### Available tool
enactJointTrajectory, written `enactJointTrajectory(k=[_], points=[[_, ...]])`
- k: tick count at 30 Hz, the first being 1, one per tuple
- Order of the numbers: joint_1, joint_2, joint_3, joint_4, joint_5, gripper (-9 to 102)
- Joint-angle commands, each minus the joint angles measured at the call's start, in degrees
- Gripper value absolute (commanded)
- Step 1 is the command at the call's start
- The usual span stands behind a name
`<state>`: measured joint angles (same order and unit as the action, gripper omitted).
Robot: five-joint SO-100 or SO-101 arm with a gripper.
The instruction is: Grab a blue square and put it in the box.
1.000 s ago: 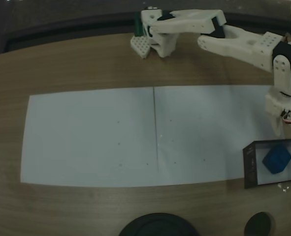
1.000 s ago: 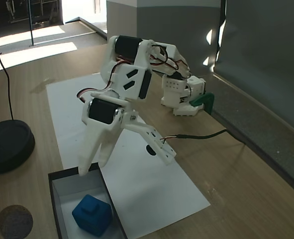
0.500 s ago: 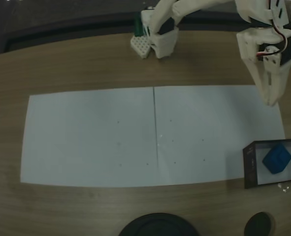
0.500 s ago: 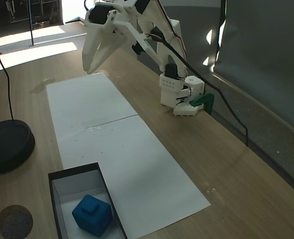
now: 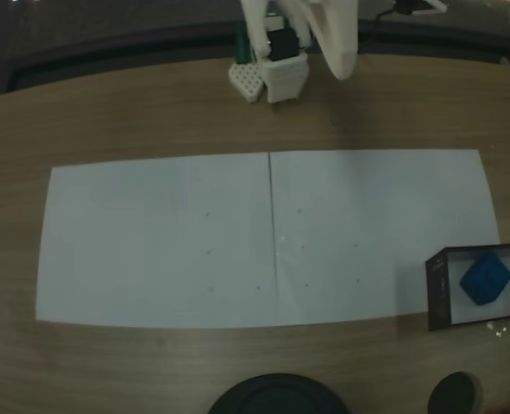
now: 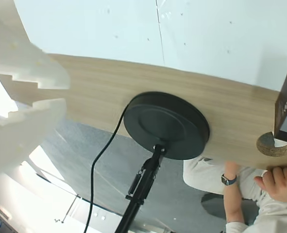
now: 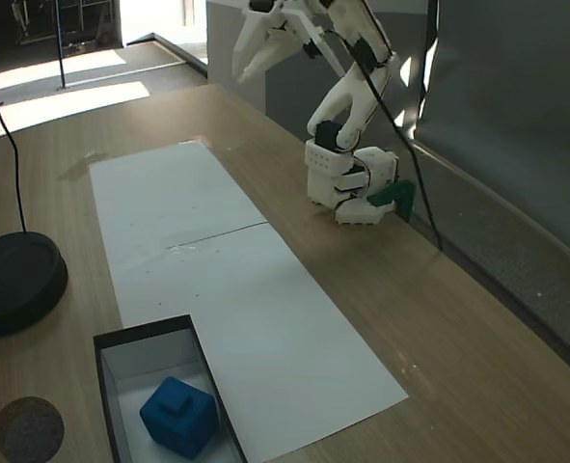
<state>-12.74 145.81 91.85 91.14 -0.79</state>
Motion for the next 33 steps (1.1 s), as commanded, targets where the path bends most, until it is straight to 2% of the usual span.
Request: enactJointTrajectory(k=[1, 8, 16, 25, 33], points=[[1.67, 9.93, 10.37, -4.13, -1.23, 0], [7.65, 27.95, 30.59, -11.25, -4.48, 0], [9.4, 34.98, 43.51, -18.98, -9.4, 0], [9.4, 41.57, 58.1, -28.83, -9.14, 0], [9.4, 49.48, 72.77, -32.43, -9.05, 0]])
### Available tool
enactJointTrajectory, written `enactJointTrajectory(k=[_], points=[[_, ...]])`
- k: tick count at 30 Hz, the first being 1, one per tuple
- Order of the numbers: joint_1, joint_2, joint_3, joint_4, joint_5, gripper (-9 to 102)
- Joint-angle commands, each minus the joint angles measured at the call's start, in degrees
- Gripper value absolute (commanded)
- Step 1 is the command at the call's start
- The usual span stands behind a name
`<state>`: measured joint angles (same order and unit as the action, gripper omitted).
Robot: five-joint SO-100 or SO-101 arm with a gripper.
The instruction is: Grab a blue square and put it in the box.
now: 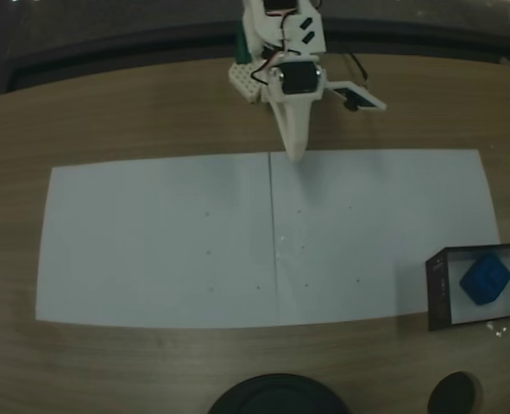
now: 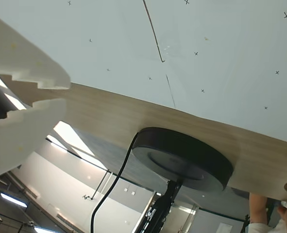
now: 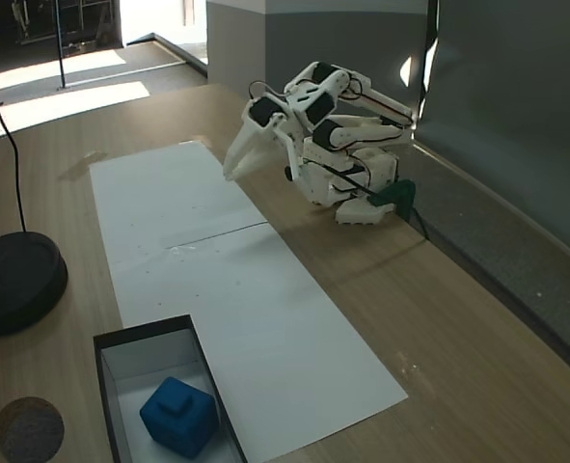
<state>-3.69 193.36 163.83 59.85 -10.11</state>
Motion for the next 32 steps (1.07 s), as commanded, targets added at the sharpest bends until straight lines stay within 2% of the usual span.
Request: enactJointTrajectory(k=[1, 6, 13, 19, 24, 32], points=[[0.35, 3.43, 2.29, -1.05, 0.26, 0], [0.35, 5.89, 6.68, 0.0, 0.79, 0], [-0.35, 5.71, 7.73, 3.08, 12.22, 0], [0.18, 5.8, 9.84, 7.21, 10.63, 0], [-0.44, 5.8, 8.17, 14.15, 11.07, 0], [-0.35, 5.71, 8.0, 14.24, 11.07, 0]])
